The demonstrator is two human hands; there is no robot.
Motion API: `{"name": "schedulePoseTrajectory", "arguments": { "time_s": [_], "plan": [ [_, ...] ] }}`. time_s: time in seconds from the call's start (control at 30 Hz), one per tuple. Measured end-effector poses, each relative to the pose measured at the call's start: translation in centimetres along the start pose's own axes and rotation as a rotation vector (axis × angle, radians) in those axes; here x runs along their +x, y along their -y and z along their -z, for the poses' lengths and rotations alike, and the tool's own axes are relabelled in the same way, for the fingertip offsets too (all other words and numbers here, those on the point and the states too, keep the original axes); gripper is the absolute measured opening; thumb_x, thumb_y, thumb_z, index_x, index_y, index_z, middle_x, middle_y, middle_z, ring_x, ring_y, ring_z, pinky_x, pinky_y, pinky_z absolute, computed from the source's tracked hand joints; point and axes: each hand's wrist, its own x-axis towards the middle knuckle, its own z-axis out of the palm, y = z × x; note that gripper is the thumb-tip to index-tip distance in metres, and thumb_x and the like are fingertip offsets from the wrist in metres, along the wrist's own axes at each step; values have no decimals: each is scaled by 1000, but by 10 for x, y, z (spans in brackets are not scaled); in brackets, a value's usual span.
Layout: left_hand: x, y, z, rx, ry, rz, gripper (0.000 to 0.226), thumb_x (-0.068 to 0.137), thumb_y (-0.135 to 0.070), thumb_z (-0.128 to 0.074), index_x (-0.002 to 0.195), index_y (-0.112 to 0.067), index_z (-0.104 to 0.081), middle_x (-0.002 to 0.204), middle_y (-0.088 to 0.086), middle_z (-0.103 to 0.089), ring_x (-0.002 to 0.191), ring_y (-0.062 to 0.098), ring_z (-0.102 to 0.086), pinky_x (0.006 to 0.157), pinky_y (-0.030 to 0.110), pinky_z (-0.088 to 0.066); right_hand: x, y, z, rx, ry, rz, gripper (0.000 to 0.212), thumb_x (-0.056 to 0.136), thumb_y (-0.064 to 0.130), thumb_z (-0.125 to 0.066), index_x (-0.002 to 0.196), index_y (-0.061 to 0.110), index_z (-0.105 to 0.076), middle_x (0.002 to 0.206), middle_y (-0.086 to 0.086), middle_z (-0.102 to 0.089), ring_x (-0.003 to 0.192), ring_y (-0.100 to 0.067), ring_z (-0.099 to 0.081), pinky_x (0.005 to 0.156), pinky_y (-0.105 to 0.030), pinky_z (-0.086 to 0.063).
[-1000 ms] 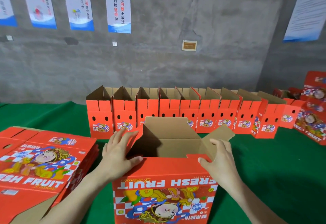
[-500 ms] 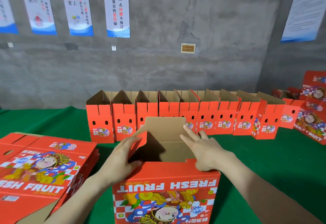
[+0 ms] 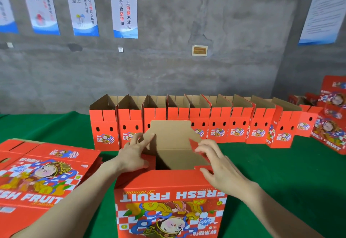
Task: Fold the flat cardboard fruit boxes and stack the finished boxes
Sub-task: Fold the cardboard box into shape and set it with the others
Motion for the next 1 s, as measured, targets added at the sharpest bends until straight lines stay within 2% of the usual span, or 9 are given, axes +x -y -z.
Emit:
{"name": "schedulePoseTrajectory", "arguments": {
  "time_s": [0.17, 0.27, 0.4, 0.5, 0.67, 0.73, 0.8, 0.9, 1.0],
  "plan": [
    [-1, 8, -6, -180, -110, -115, 94, 71, -15, -77, 149, -30, -27, 148, -4, -14, 130, 27, -32, 110, 41, -34, -3, -9, -9, 183, 11, -153, 26, 92, 17, -57, 103, 36, -43, 99, 19, -59, 95, 5, -57, 90, -25, -50],
    [-4, 11, -7, -291, -215, -153, 75, 69, -16, -83, 137, -25, -50, 136, -7, -32, 125, 15, -36, 110, 32, -33, 4, -11, -10, 277, -79, -251, 16, 93, 13, -57, 91, 28, -52, 90, 8, -63, 88, -4, -60, 85, -31, -52],
    [-11, 7, -7, -387, -367, -178, 25, 68, -10, -83, 71, -30, -68, 95, -10, -55, 89, 5, -56, 80, 14, -43, 13, -11, -7, 424, -210, -380, 11, 95, 14, -54, 98, 24, -50, 97, -1, -59, 86, -15, -63, 74, -30, -55],
    [-16, 5, -6, -384, -357, -134, 27, 72, -13, -77, 52, -17, -59, 82, 1, -61, 81, 14, -61, 72, 30, -48, 18, -11, -4, 559, -225, -469, 18, 100, 25, -45, 117, 21, -52, 108, 1, -56, 82, -12, -64, 64, -19, -55],
    [-21, 0, 1, -420, -217, -95, 36, 76, -45, -46, 67, -15, -63, 89, 8, -60, 89, 23, -56, 82, 36, -42, 18, -7, -4, 440, -143, -466, 26, 101, 26, -44, 105, 14, -66, 99, -5, -66, 85, -18, -64, 68, -14, -52],
    [-18, -2, -3, -240, -105, -46, 53, 81, -64, -54, 108, -20, -65, 111, 3, -51, 109, 19, -48, 95, 36, -39, 18, -8, -3, 331, -100, -421, 13, 96, 24, -54, 99, 20, -67, 93, 10, -65, 88, -13, -63, 74, -15, -48],
    [-15, -3, -6, -45, 4, 19, 75, 77, -68, -58, 140, -30, -43, 136, 0, -35, 131, 23, -30, 110, 44, -30, 19, -7, -4, 264, -71, -390, 11, 93, 24, -60, 101, 22, -67, 94, 17, -63, 92, -9, -61, 73, -11, -42],
    [-8, -5, -4, -71, 80, 60, 86, 74, -69, -62, 146, -31, -33, 146, 1, -37, 135, 26, -29, 112, 43, -28, 26, -5, -5, 167, -83, -351, 21, 91, 24, -62, 112, 20, -65, 110, 8, -63, 107, -12, -56, 92, -24, -44],
    [-6, -5, -4, -102, 67, 56, 84, 73, -64, -67, 143, -30, -37, 141, 0, -45, 131, 23, -36, 110, 39, -32, 36, -5, -3, 94, 131, -322, 46, 94, 27, -58, 138, 20, -46, 145, 3, -41, 138, -15, -30, 114, -31, -23]
  ]
}}
